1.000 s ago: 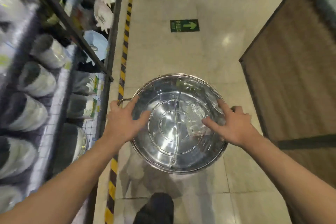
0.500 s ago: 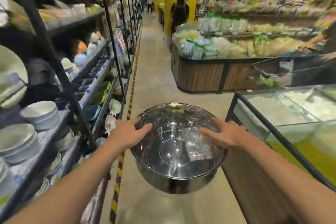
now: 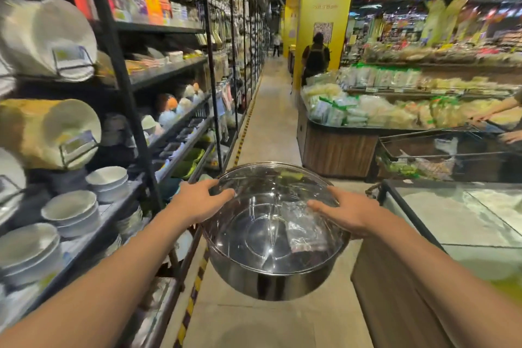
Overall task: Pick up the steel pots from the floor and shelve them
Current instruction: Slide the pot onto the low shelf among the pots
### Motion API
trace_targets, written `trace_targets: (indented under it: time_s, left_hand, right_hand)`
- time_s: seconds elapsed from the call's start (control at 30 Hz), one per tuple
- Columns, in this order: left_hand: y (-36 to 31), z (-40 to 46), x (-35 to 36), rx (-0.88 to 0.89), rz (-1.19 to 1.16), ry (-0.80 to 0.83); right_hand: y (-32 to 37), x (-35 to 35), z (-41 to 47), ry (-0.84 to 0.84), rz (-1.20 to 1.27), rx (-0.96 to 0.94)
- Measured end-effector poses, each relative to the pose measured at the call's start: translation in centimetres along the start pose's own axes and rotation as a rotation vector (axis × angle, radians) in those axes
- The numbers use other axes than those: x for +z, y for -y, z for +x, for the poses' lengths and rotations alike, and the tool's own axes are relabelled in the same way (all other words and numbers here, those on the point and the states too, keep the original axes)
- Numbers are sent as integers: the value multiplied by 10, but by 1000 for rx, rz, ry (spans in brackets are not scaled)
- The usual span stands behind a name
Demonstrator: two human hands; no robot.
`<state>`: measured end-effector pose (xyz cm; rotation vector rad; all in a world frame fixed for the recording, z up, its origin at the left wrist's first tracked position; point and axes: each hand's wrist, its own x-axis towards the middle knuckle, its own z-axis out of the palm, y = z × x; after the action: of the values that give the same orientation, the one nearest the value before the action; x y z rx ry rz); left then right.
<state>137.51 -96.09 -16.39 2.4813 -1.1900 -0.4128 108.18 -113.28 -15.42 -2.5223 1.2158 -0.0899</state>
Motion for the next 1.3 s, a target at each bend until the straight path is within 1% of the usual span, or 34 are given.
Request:
trace_targets:
  time_s: [0.1,0.2,0.33,0.43,0.5,0.6,0.7,0.77,0.83,0.9,1.0,1.1,1.23,1.3]
  left_hand:
    - [17,-27,-7,-119,-31,-57]
    - [47,-61,-21,-208,-50,-144]
    - [100,-111,-49,-280,-86,-253]
    - [141,-150,-72,-385,-74,-324]
    - [163,-178,-86,-484,-69,-372]
    - [184,-220,-104,-635,-46,-445]
    - [192,-265,-111,-721,-45,-500]
    - [193,-293,-108,-797,-76,-554]
    - [190,-321,-103,-930,-67,-609]
    - [180,-354,-94,-1057,-54,-637]
    - [154,-413,-72,-1187,-63,-720]
    - [123,-484,-46,-1385,-64,-790]
    - [72,-595,-5,-1639,-120,-879]
    - [42,-651,14,-1764,-89,-929]
  right_hand:
    - [15,5,11,21,-44,-94]
    - [49,14,23,52,-18,-221]
    - [118,41,39,131,-13,-361]
    - [180,60,45,162,-43,-470]
    - [220,73,46,158,-60,-551]
    - [271,87,43,191,-35,-666]
    - [310,92,35,253,-49,-771]
    - [333,96,27,276,-53,-865]
    - [354,102,18,295,-57,-986]
    - [371,106,6,325,-60,-1125]
    - [395,116,-29,389,-40,-1337]
    - [415,129,-88,427,-81,-1500]
    - [435,147,-197,616,-34,-1735]
    - [441,155,-261,647,-54,-1849]
